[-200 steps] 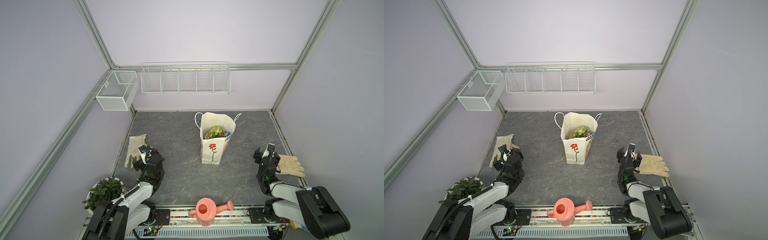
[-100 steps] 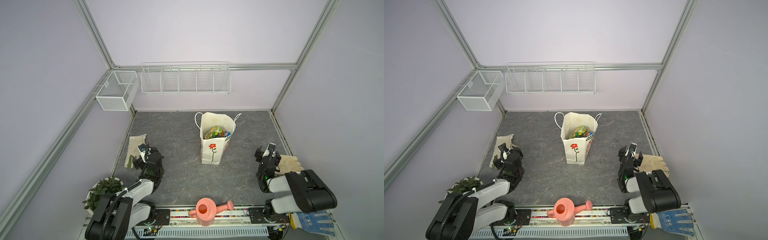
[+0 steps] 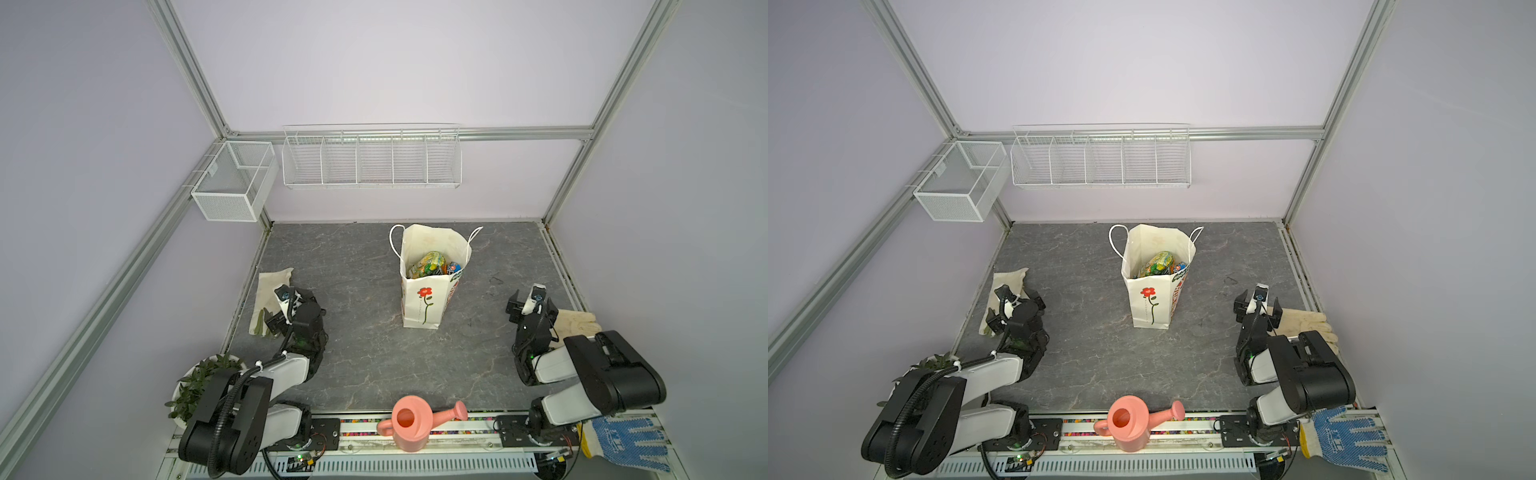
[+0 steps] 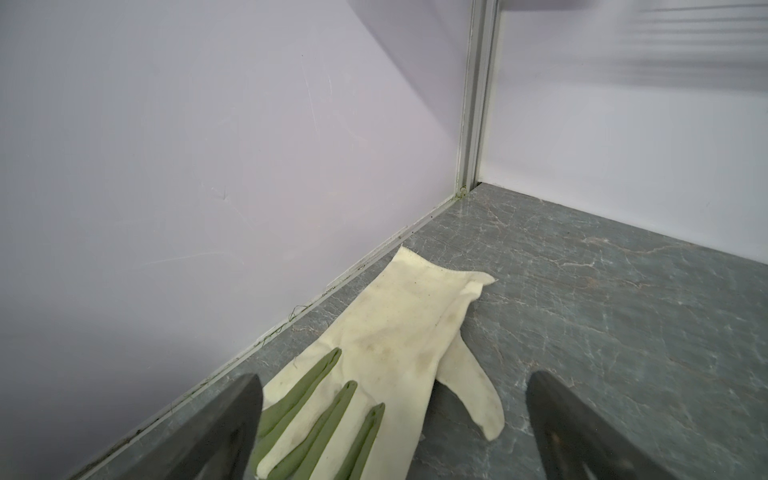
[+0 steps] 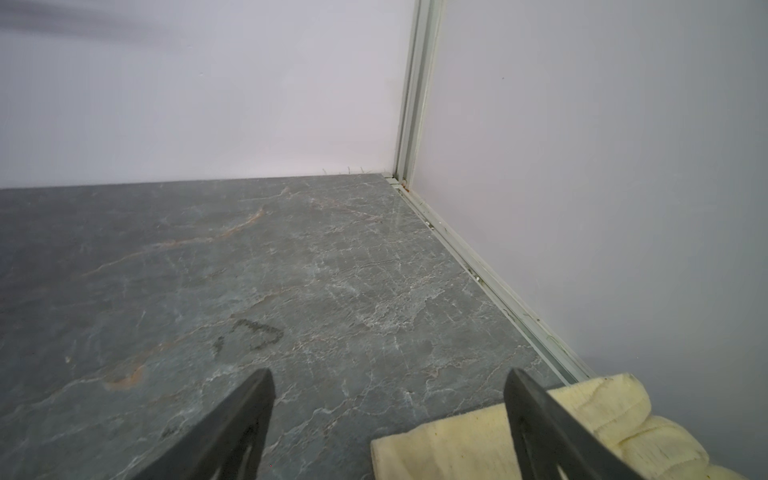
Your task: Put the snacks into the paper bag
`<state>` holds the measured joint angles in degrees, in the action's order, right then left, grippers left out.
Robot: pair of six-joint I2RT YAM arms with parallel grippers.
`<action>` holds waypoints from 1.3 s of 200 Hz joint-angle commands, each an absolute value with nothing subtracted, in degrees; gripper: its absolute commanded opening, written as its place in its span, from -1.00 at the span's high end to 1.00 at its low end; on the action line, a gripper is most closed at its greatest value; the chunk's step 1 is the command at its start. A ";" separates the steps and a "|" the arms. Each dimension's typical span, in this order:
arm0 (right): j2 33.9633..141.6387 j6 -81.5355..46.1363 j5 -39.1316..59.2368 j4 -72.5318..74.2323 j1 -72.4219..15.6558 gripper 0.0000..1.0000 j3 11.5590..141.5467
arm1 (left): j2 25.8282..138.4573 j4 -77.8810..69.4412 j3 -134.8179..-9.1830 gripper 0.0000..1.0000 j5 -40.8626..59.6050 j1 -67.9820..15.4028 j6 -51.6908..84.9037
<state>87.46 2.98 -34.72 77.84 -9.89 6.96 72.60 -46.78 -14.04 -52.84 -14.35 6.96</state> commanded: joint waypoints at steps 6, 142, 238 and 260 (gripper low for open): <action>88.02 7.93 -31.95 76.96 -11.42 -0.78 10.01 | 73.68 -52.60 -13.89 -0.99 -51.41 -12.70 6.99; 86.57 5.70 -29.54 71.38 -9.49 -0.79 11.63 | 88.69 -80.64 -7.52 -0.97 -37.28 -17.04 -7.96; 88.42 1.16 -20.82 54.82 -4.01 -0.78 20.09 | 92.53 -81.04 -10.87 -0.97 -38.87 -18.99 -10.56; 88.37 1.17 -20.82 54.48 -4.04 -0.78 20.10 | 92.59 -81.06 -10.90 -0.97 -38.85 -18.67 -10.46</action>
